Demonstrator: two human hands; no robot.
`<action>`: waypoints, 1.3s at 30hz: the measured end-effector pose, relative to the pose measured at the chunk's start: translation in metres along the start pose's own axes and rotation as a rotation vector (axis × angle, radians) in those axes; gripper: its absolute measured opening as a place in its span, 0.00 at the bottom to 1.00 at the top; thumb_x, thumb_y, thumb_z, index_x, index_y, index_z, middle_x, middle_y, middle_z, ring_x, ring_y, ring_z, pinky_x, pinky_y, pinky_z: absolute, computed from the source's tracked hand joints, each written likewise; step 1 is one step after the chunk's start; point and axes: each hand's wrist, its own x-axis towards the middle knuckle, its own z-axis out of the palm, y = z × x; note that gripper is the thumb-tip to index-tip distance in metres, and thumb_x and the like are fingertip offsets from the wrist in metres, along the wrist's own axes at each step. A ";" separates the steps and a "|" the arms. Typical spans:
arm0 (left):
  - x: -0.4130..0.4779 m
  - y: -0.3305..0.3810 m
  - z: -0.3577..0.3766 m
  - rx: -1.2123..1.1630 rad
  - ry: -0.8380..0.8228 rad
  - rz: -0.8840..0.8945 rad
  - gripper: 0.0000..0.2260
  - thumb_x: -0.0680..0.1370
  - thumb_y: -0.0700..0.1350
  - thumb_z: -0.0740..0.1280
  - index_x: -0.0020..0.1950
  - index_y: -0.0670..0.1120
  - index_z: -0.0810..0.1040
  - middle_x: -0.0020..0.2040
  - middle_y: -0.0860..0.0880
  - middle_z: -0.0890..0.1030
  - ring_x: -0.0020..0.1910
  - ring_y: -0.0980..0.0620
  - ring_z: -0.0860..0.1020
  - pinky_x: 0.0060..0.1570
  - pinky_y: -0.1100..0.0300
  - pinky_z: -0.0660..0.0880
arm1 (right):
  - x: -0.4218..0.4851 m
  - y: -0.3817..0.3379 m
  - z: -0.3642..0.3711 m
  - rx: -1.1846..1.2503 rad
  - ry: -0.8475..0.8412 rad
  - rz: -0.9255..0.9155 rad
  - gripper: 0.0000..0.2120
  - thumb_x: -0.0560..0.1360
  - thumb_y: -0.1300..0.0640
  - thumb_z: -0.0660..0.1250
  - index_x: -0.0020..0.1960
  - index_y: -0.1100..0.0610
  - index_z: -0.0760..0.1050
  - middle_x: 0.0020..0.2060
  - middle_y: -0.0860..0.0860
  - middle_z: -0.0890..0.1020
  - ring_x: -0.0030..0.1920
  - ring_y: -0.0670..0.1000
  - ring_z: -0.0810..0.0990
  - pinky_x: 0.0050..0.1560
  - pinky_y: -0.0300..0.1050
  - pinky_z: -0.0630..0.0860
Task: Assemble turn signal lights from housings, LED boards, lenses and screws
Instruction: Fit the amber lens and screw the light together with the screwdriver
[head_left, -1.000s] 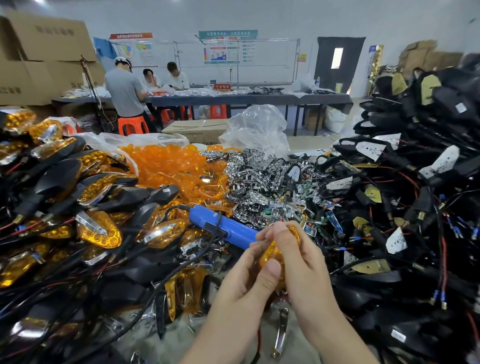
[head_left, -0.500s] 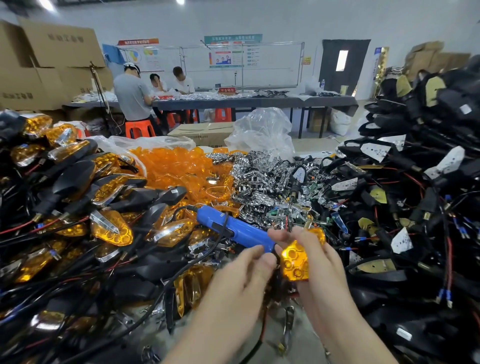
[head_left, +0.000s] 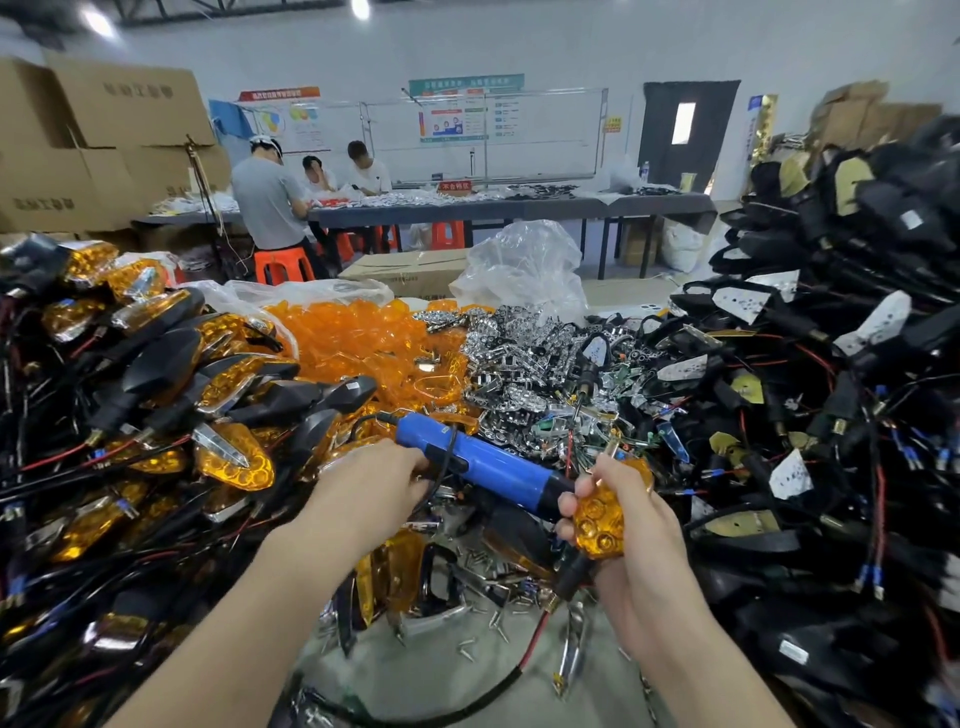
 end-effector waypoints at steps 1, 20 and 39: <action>0.001 0.002 0.002 0.061 0.018 -0.005 0.11 0.82 0.50 0.62 0.64 0.56 0.76 0.45 0.55 0.72 0.42 0.55 0.74 0.34 0.62 0.68 | 0.001 0.000 -0.001 0.007 0.002 0.001 0.08 0.80 0.58 0.68 0.43 0.59 0.75 0.32 0.53 0.78 0.30 0.50 0.78 0.27 0.43 0.76; -0.063 0.049 -0.007 -1.139 0.360 -0.094 0.07 0.80 0.42 0.67 0.49 0.55 0.81 0.40 0.57 0.85 0.39 0.58 0.84 0.41 0.66 0.79 | 0.000 0.003 0.004 0.013 -0.112 0.008 0.08 0.68 0.52 0.74 0.41 0.57 0.80 0.32 0.54 0.79 0.30 0.52 0.78 0.27 0.44 0.75; -0.069 0.074 0.018 -1.351 0.206 0.051 0.08 0.79 0.35 0.68 0.49 0.48 0.82 0.41 0.49 0.85 0.39 0.55 0.84 0.41 0.66 0.79 | -0.001 0.018 0.001 -0.204 -0.277 -0.054 0.06 0.67 0.49 0.76 0.42 0.48 0.82 0.35 0.53 0.81 0.36 0.53 0.81 0.35 0.45 0.78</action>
